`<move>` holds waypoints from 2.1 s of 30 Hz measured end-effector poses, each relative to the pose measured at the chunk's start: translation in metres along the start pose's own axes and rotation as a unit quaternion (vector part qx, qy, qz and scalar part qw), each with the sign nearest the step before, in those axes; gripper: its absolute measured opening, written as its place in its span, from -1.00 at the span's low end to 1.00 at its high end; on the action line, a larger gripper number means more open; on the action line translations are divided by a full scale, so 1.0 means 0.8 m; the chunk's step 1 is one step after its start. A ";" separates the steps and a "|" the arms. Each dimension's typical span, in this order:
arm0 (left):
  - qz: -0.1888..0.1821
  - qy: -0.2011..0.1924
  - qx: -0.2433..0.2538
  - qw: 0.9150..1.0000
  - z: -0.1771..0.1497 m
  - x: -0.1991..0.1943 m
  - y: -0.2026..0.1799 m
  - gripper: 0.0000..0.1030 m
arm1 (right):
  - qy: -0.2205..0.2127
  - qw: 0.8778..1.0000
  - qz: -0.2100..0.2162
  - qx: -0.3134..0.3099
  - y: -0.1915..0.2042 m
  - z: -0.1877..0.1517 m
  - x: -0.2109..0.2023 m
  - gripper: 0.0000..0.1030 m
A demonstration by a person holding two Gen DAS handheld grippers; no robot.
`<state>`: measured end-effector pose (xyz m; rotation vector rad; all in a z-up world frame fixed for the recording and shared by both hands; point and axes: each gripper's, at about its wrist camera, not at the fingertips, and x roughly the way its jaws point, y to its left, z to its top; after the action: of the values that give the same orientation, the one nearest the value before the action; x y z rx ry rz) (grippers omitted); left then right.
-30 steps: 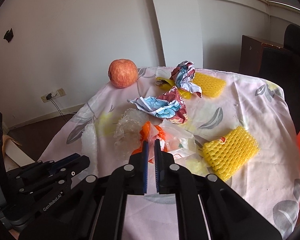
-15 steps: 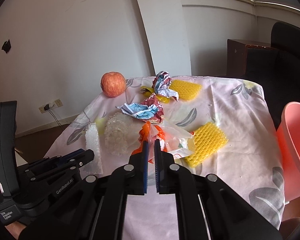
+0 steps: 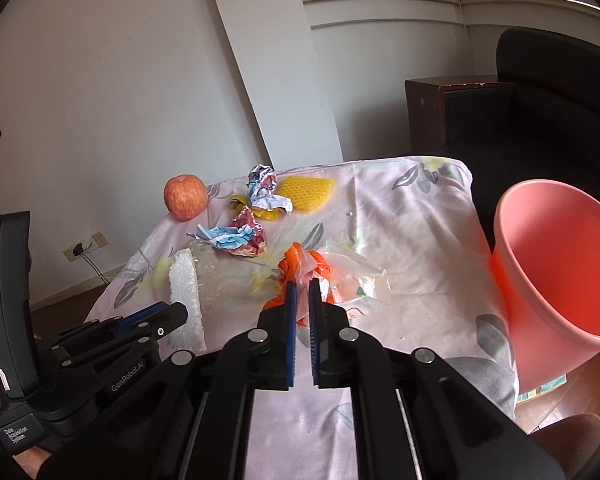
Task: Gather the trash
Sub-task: 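Carry the white foam strip and orange wrapper in both tools over the pink bucket, then open the left tool to drop the foam strip while the right tool drops the wrapper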
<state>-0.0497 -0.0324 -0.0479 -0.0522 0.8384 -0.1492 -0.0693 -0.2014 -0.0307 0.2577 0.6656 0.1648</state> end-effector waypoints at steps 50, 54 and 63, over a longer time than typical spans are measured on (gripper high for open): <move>-0.209 0.062 0.192 0.957 0.034 0.062 -0.327 -0.69 | -0.027 0.972 -0.183 0.145 -0.250 -0.002 -0.074 -0.88; -0.207 0.068 0.201 0.955 0.031 0.070 -0.336 -0.69 | -0.023 0.971 -0.183 0.149 -0.255 -0.004 -0.071 -0.88; -0.204 0.079 0.207 0.953 0.029 0.080 -0.346 -0.68 | -0.012 0.970 -0.186 0.154 -0.264 -0.006 -0.065 -0.88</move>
<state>-0.0209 -0.3157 -0.0501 0.1844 0.9344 -0.7251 -0.0984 -0.4142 -0.0644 0.4271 0.7036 -0.3043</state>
